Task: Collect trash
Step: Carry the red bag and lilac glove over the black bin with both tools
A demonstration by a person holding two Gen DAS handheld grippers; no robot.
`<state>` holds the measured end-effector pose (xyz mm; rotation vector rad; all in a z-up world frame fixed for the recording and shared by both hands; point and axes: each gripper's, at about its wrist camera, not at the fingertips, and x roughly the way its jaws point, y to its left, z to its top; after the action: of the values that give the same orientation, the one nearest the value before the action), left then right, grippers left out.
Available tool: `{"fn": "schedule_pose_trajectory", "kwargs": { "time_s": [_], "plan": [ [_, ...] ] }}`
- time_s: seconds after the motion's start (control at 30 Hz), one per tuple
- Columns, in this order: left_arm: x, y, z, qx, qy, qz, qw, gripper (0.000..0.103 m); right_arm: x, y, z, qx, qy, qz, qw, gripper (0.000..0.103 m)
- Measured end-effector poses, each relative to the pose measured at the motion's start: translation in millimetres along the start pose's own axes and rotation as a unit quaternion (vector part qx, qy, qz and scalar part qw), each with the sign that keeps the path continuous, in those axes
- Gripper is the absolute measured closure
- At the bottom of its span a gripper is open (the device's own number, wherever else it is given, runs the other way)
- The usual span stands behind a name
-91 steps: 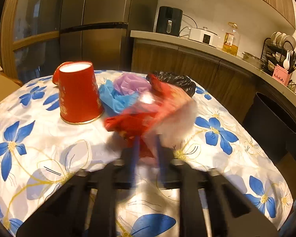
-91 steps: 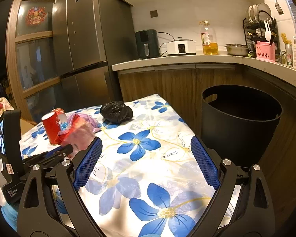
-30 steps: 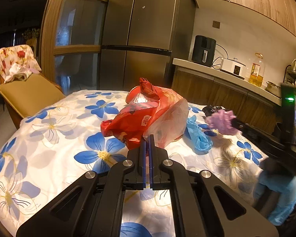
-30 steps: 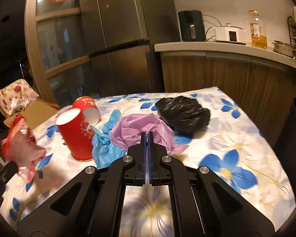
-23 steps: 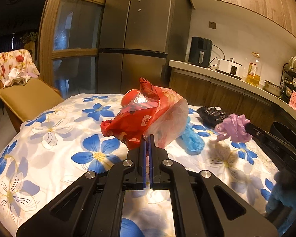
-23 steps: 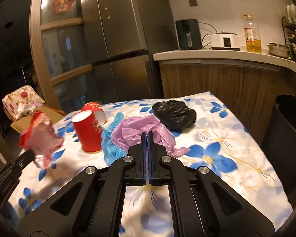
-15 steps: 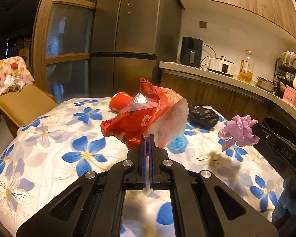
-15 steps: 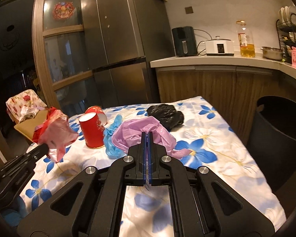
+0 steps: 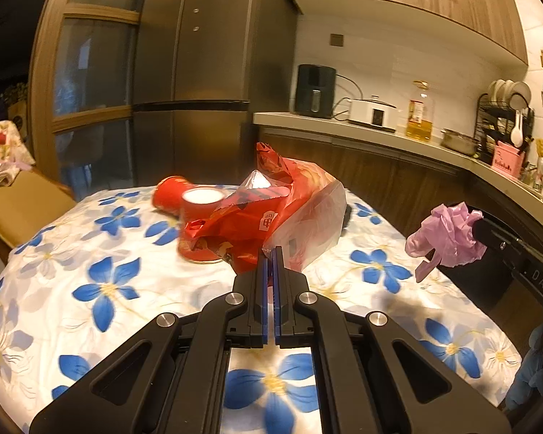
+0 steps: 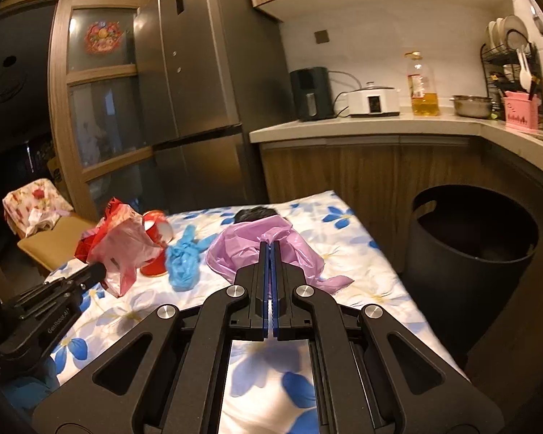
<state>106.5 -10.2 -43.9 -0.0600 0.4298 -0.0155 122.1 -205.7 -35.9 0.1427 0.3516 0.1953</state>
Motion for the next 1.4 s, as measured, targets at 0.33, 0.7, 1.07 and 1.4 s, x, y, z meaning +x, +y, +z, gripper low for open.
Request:
{"fn": "schedule_pose_trajectory", "kwargs": {
  "time_s": [0.33, 0.7, 1.07, 1.4],
  "plan": [
    [8, -59, 17, 0.032, -0.016, -0.054, 0.9979, 0.101, -25, -45, 16, 0.012, -0.032, -0.049, 0.998, 0.102],
    [27, -143, 43, 0.063, -0.023, -0.139, 0.9879, 0.101, -45, -108, 42, 0.021, -0.066, -0.122, 0.99, 0.102],
    [57, -223, 59, 0.083, -0.017, -0.215, 0.9729, 0.101, -43, -178, 56, 0.041, -0.069, -0.176, 0.981, 0.102],
    [81, -267, 55, 0.103, -0.008, -0.244, 0.9641, 0.101, -30, -207, 53, 0.05, -0.055, -0.19, 0.979, 0.102]
  ]
}}
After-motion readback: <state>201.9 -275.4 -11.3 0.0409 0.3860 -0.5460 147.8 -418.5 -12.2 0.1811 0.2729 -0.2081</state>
